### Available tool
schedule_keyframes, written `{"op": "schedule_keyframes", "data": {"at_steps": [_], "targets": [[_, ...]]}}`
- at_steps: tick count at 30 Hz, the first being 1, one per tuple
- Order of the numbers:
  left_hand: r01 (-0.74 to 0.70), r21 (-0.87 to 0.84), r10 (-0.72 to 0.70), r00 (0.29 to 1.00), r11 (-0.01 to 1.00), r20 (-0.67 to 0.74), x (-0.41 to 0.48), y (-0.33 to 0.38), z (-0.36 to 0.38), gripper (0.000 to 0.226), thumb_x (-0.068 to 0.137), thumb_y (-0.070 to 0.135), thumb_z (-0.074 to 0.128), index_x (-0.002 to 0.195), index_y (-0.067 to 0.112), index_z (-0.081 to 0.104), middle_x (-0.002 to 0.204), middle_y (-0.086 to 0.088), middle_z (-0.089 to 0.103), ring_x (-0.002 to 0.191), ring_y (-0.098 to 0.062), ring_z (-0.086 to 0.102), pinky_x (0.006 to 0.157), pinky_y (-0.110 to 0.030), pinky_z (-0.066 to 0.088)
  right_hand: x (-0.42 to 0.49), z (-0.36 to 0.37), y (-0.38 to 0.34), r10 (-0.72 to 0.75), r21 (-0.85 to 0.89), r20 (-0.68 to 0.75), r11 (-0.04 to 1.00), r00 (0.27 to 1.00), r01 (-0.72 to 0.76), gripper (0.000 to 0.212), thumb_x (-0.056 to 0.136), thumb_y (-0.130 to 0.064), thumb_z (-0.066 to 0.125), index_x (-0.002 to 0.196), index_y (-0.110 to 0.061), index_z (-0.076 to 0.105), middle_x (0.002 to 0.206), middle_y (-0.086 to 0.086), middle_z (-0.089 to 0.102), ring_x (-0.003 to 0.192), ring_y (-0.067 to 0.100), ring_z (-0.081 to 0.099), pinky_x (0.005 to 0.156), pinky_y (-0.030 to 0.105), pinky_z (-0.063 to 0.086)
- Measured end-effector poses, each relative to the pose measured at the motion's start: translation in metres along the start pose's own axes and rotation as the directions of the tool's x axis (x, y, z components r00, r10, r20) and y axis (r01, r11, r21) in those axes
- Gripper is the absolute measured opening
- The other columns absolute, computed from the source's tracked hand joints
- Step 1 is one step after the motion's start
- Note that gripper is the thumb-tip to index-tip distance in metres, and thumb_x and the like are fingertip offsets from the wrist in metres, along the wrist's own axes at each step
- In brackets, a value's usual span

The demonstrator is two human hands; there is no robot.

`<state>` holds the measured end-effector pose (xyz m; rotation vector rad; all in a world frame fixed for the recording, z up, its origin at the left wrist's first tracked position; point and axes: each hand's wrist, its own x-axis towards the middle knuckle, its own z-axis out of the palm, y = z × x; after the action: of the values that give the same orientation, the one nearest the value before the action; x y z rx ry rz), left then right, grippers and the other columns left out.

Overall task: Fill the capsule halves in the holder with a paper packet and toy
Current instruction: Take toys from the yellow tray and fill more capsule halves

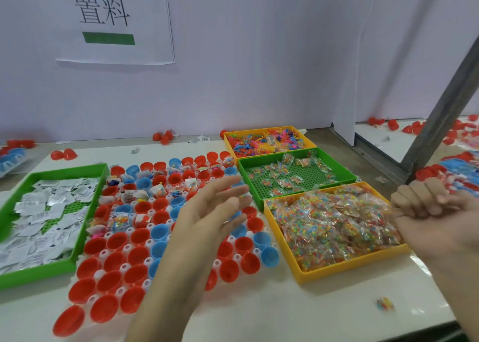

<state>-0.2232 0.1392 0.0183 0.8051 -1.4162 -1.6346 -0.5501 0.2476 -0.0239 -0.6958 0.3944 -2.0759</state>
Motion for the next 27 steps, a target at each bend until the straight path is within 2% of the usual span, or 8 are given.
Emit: {"op": "schedule_keyframes", "data": {"at_steps": [2,5,8,11,14,16,22,27], "targets": [[0.136,-0.19,-0.129,0.99,0.972,0.052,0.019,0.002,0.002,0.044,0.088,0.02,0.061,0.131,0.02,0.06,0.127,-0.002,0.069,0.115,-0.018,0.067,0.1,-0.038,0.053,0.016,0.011,-0.01,-0.105,-0.36,-0.115,0.931,0.988,0.057,0.008,0.068,-0.015,0.047,0.06,-0.014,0.047,0.05,0.0,0.038,0.049,0.015,0.034,0.047,0.025,0.04],[0.284,-0.375,-0.241,0.958,0.882,0.157,0.047,0.016,0.012,0.05,0.102,0.029,0.044,0.149,0.011,0.042,0.147,-0.015,0.051,0.133,-0.028,0.052,0.108,-0.04,0.045,0.063,0.025,-0.007,-0.291,-0.925,-0.081,0.377,0.953,0.036,0.03,0.084,-0.006,0.052,0.066,-0.02,0.071,0.058,-0.004,0.059,0.054,0.008,0.052,0.051,0.017,0.046],[0.34,-0.381,-0.3,0.94,0.86,0.16,0.071,0.027,0.025,0.058,0.107,0.037,0.034,0.155,0.005,0.028,0.158,-0.024,0.031,0.146,-0.036,0.033,0.116,-0.045,0.033,0.117,0.009,0.007,-0.157,-0.959,-0.128,-0.232,0.979,-0.162,0.022,0.097,-0.009,0.055,0.102,-0.013,0.075,0.088,-0.002,0.069,0.078,0.014,0.061,0.073,0.025,0.049],[0.321,-0.36,-0.304,0.947,0.876,0.105,0.081,0.033,0.032,0.059,0.107,0.037,0.033,0.156,0.004,0.026,0.16,-0.025,0.026,0.148,-0.038,0.028,0.119,-0.046,0.028,0.156,-0.021,0.017,0.036,-0.793,-0.262,-0.578,0.964,-0.194,0.029,0.099,-0.021,0.056,0.114,-0.001,0.07,0.115,0.015,0.07,0.103,0.032,0.064,0.09,0.036,0.049],[0.287,-0.361,-0.276,0.957,0.887,0.084,0.083,0.033,0.027,0.055,0.107,0.037,0.035,0.153,0.008,0.032,0.159,-0.022,0.03,0.146,-0.036,0.032,0.115,-0.044,0.033,0.175,-0.037,0.024,0.171,-0.697,-0.342,-0.706,0.924,-0.127,0.038,0.099,-0.03,0.059,0.082,0.002,0.067,0.084,0.021,0.066,0.083,0.037,0.063,0.067,0.034,0.044],[0.273,-0.367,-0.266,0.961,0.889,0.071,0.083,0.032,0.021,0.052,0.107,0.036,0.035,0.151,0.008,0.036,0.158,-0.021,0.032,0.145,-0.036,0.034,0.114,-0.044,0.034,0.181,-0.044,0.027,0.173,-0.664,-0.317,-0.743,0.933,-0.087,0.043,0.099,-0.026,0.059,0.062,-0.009,0.045,0.065,0.012,0.045,0.066,0.028,0.047,0.059,0.033,0.029],[0.284,-0.441,-0.282,0.957,0.851,0.073,0.08,0.026,0.014,0.053,0.107,0.033,0.037,0.152,0.006,0.032,0.158,-0.024,0.031,0.139,-0.039,0.043,0.114,-0.045,0.038,0.172,-0.05,0.027,0.056,-0.751,-0.212,-0.649,0.976,-0.126,0.026,0.099,-0.016,0.057,0.096,0.007,0.069,0.09,0.025,0.069,0.081,0.034,0.063,0.07,0.039,0.049],[0.267,-0.391,-0.267,0.962,0.881,0.053,0.085,0.026,0.023,0.054,0.105,0.029,0.042,0.153,0.006,0.031,0.158,-0.022,0.032,0.139,-0.036,0.043,0.113,-0.042,0.038,0.169,-0.032,0.013,-0.048,-0.802,-0.102,-0.587,0.994,-0.111,0.023,0.099,-0.012,0.057,0.085,0.003,0.067,0.077,0.021,0.064,0.072,0.032,0.054,0.058,0.034,0.03]]}}
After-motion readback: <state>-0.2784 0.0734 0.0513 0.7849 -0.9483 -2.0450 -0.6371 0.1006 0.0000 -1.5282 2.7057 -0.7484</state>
